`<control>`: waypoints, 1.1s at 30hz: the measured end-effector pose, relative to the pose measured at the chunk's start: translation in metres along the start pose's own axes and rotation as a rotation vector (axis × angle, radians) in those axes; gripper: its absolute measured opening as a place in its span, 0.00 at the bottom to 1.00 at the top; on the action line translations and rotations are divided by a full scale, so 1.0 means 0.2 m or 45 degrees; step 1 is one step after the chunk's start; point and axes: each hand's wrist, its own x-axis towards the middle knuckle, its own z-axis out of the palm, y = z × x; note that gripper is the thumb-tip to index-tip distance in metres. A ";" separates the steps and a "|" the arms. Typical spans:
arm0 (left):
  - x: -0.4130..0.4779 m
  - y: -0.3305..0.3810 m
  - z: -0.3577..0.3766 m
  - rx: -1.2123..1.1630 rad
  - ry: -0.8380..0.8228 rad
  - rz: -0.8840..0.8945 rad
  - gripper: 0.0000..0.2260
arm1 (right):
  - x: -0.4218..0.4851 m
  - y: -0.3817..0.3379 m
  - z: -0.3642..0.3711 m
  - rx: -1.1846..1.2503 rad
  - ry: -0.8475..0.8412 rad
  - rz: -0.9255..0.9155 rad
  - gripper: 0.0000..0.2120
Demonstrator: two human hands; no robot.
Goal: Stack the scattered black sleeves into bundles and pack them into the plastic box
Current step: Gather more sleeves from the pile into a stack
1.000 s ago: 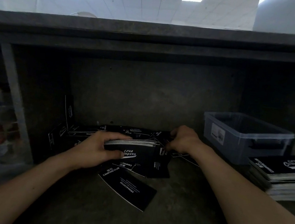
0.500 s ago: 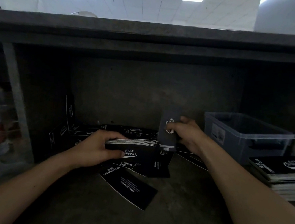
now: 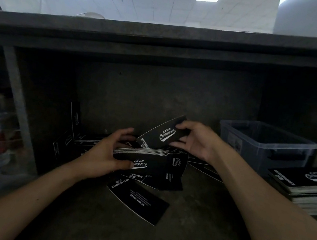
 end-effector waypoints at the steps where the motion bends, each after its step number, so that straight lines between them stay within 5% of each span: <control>1: 0.00 0.00 0.00 -0.008 -0.002 0.010 0.43 | 0.00 0.01 -0.01 -0.087 -0.016 0.088 0.11; 5: 0.00 0.01 0.01 -0.026 -0.003 0.026 0.40 | 0.00 0.05 -0.01 -0.778 0.127 0.154 0.13; 11: -0.02 0.05 0.01 -0.015 -0.028 0.035 0.23 | 0.01 0.07 -0.06 -1.383 0.460 -0.028 0.33; 13: -0.02 0.06 0.00 0.017 -0.028 0.049 0.20 | -0.01 0.09 -0.07 -1.832 0.395 0.123 0.43; 15: -0.03 0.07 0.00 0.040 -0.042 0.062 0.19 | -0.03 0.09 -0.05 -2.046 0.292 0.274 0.41; 25: -0.02 0.05 0.02 0.073 -0.024 0.134 0.19 | -0.04 0.02 -0.04 -1.925 0.312 0.374 0.29; 33: -0.02 0.05 0.02 0.088 -0.043 0.096 0.18 | -0.03 0.01 0.00 -2.017 0.230 0.528 0.32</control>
